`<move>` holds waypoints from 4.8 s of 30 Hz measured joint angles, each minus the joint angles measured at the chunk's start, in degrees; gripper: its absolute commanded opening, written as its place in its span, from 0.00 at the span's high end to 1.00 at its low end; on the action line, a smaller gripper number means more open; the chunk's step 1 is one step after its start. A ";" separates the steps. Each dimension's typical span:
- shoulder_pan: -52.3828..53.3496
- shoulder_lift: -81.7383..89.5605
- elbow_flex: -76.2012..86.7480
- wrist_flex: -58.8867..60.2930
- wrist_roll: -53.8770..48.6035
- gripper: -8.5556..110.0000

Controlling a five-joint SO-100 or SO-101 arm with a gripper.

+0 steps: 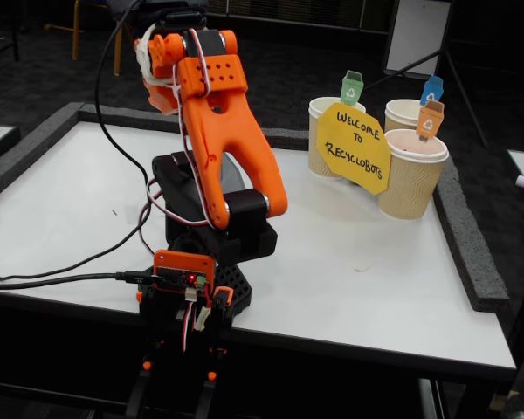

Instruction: Sort rubbish by color.

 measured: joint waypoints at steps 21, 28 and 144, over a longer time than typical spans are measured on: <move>47.29 0.00 1.23 0.00 0.00 0.93; 60.73 0.00 1.23 0.00 0.00 0.93; 39.38 1.58 38.06 -13.97 0.09 0.93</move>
